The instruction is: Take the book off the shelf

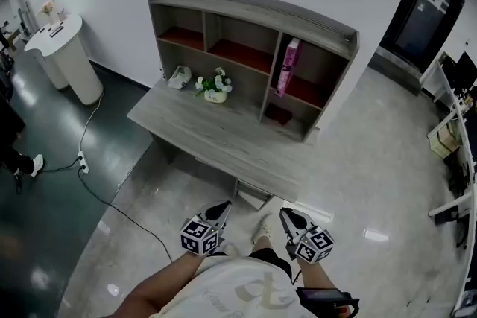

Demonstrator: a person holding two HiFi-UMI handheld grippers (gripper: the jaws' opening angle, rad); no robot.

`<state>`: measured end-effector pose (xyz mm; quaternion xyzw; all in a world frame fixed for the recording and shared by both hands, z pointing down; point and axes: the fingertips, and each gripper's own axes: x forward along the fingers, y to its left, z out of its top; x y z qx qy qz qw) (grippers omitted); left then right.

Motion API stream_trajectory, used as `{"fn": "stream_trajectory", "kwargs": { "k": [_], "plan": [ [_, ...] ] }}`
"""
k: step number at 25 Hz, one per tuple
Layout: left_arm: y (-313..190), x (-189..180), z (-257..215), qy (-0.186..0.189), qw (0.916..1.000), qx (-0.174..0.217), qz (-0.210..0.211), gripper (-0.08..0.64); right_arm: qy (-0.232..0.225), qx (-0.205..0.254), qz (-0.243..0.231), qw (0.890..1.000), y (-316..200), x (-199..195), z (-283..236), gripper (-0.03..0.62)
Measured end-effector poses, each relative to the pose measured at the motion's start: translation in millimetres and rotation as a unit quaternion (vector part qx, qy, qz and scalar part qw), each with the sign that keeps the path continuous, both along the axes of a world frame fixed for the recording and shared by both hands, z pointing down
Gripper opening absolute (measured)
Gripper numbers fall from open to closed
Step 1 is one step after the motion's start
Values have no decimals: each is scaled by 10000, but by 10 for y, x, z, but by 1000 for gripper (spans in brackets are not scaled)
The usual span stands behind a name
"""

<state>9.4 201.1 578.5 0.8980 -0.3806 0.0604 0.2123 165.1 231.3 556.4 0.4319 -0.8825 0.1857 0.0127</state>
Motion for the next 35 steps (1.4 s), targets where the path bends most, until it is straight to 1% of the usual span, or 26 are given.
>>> {"fn": "stream_trajectory", "kwargs": {
  "k": [15,21,27,30,35],
  "plan": [
    [10,68,-86,71,9998,130,107,2,40,-34,151,9999,88,35,-18,5],
    [-33,33,-55,40,9999,98,51,0,-6,-59,97,9999,22,-1,3,5],
    [-153,11,25,-21,10000,83,13,0,-71,-196,-32,9998,-105,-51,129,5],
    [-208,-77,46,-66,9999,58,-91,0,-112,-210,-83,9997,-229,-73,153,5],
    [-394,-267,113,-106,9990,-41,-426,0,-202,-122,-307,9993,-468,-227,89,5]
  ]
}}
